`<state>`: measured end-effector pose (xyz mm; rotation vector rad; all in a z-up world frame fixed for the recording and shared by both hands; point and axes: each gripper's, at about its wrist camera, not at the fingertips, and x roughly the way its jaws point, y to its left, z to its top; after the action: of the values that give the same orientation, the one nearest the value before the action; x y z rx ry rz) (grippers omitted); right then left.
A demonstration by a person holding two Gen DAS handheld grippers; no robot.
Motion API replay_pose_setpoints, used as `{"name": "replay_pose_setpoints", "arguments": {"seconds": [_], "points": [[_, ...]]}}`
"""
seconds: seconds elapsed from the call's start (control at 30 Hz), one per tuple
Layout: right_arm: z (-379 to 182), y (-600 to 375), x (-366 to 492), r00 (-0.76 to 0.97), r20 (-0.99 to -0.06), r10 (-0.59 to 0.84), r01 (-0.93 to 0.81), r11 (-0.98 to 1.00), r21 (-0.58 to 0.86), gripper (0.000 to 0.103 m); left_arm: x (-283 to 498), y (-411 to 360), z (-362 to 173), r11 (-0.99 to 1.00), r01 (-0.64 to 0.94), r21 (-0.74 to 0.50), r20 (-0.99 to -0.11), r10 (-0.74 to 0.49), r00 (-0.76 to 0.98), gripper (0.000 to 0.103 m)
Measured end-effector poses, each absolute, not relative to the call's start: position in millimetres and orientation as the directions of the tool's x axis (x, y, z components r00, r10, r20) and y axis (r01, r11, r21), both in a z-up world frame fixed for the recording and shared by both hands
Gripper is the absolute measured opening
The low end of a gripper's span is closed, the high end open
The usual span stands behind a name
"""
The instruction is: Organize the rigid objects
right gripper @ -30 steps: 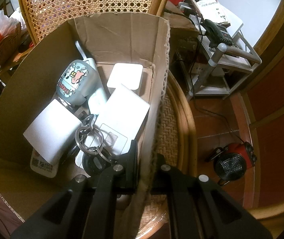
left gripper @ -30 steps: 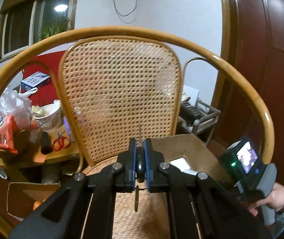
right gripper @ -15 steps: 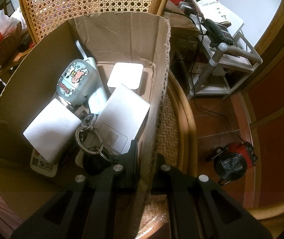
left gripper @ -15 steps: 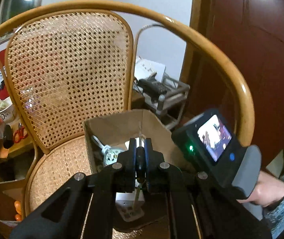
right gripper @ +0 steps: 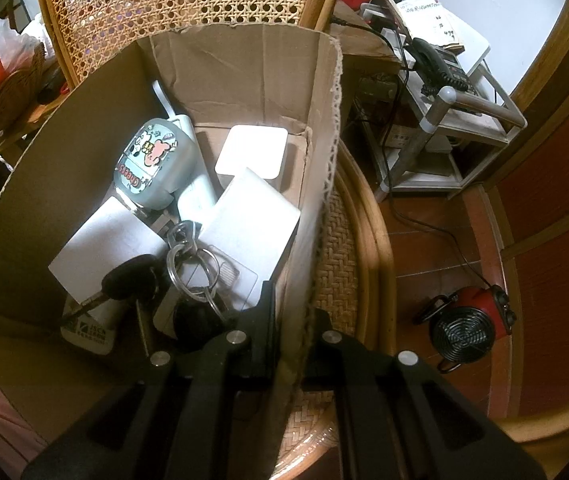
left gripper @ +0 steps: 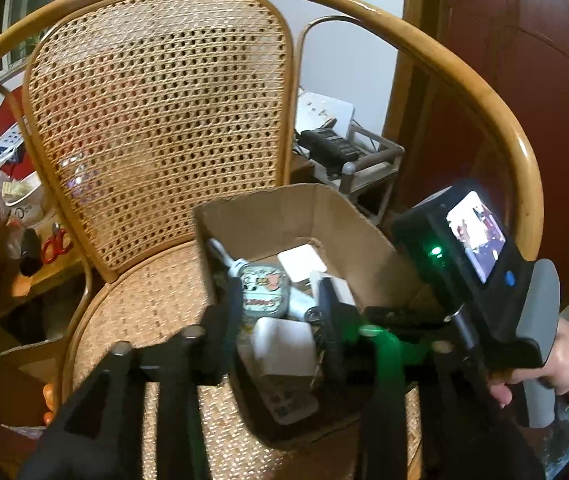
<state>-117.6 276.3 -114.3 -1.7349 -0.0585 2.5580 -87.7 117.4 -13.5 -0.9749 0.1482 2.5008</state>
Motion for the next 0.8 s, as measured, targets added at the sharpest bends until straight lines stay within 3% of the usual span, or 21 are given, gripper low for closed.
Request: {"name": "replay_pose_setpoints", "arguments": {"seconds": [0.2,0.33,0.5,0.63,0.8], "points": [[-114,274,-119,-0.362,-0.93,0.062,-0.02,-0.998,-0.059,0.008,-89,94,-6,-0.931,-0.363,-0.029,-0.639,0.297,-0.709,0.084],[-108,276,-118,-0.367,-0.929,0.041,-0.027,-0.999,-0.034,0.01,-88,77,-3,-0.947,-0.319,-0.029,-0.627,0.265,-0.733,0.092],[-82,270,-109,-0.443,-0.896,0.03,-0.024,-0.999,-0.021,0.029,-82,52,0,-0.97,-0.242,-0.033,-0.599,0.213,-0.772,0.101],[-64,264,-99,-0.5,-0.866,0.018,-0.023,-1.0,-0.008,0.061,-74,33,5,-0.977,-0.204,-0.056,-0.571,0.199,-0.797,0.102],[-39,256,-84,-0.577,-0.817,-0.02,0.004,-1.0,0.022,0.078,-68,17,5,-0.982,-0.172,-0.083,-0.569,0.189,-0.8,0.103]]}}
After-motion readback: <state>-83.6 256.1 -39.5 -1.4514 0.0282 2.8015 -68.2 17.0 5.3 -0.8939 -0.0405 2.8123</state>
